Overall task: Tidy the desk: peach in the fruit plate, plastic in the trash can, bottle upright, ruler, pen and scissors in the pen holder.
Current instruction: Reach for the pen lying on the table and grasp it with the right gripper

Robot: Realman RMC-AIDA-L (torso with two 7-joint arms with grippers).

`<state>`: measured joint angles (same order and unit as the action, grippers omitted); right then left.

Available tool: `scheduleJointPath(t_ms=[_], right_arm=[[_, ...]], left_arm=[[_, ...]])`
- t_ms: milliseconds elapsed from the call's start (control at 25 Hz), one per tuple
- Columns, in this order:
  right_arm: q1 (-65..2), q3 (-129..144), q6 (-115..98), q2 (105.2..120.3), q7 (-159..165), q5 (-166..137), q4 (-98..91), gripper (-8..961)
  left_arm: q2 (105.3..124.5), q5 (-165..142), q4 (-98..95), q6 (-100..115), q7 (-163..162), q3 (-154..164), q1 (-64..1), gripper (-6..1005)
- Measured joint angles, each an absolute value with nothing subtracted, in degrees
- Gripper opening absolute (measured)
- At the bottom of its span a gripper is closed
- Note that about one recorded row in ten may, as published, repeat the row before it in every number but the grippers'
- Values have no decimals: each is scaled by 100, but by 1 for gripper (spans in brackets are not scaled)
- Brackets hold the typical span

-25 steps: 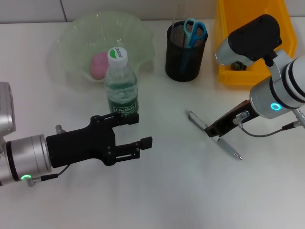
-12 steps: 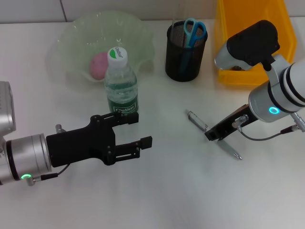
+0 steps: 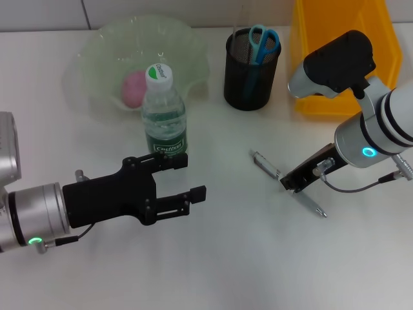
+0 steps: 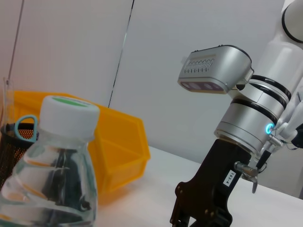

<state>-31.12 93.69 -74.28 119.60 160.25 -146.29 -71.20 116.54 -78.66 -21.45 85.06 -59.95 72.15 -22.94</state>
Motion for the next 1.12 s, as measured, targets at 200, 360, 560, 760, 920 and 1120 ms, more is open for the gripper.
scheduleJointPath(t_ms=[200, 360, 560, 760, 920, 1120], right_arm=[[-3050, 9364, -7427, 11962, 16021, -14642, -7259, 89], [-2971, 9319, -7458, 11963, 15976, -14643, -7419, 48], [-2753, 8999, -7504, 11976, 15799, -14583, -7807, 29], [-2756, 8721, -7733, 11969, 15493, -14325, -7848, 55], [-2983, 8716, -8067, 11936, 15491, -14381, -7840, 77], [-3484, 8778, -8365, 11940, 15748, -14802, -7738, 165]], left_arm=[[11654, -7864, -2145, 8523, -6000, 7216, -2279, 755], [11649, -7860, -2145, 8530, -6004, 7216, -2277, 755], [11643, -7837, -2145, 8541, -6005, 7212, -2262, 755], [11640, -7834, -2145, 8542, -6006, 7208, -2259, 756], [11638, -7830, -2145, 8543, -6008, 7201, -2273, 756], [11651, -7832, -2146, 8520, -6011, 7198, -2326, 756]])
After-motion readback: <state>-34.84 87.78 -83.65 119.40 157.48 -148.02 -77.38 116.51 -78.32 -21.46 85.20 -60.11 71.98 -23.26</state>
